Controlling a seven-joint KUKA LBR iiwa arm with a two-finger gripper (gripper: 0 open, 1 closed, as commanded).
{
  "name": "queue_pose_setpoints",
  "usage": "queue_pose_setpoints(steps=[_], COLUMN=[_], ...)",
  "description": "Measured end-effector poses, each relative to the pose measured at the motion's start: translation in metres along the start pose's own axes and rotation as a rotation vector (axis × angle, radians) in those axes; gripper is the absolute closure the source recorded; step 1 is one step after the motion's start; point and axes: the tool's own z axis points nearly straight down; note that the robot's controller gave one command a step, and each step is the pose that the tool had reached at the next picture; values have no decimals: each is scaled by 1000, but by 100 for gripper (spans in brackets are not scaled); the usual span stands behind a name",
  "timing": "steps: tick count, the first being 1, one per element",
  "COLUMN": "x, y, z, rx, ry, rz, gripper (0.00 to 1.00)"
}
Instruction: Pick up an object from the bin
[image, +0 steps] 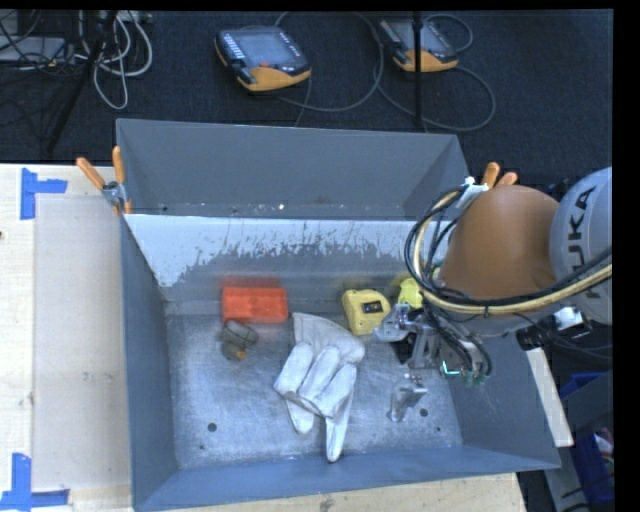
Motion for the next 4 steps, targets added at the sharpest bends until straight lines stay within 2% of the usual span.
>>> queue_pose_setpoints(steps=[1, 2, 3, 4], x=[-2, -2, -1, 4], y=[0, 0, 9, 9], z=[-3, -3, 31, 57], rx=[0, 0, 1, 0], ry=[-8, -8, -12, -6], rz=[-1, -2, -20, 19], gripper=[100, 100, 100, 100])
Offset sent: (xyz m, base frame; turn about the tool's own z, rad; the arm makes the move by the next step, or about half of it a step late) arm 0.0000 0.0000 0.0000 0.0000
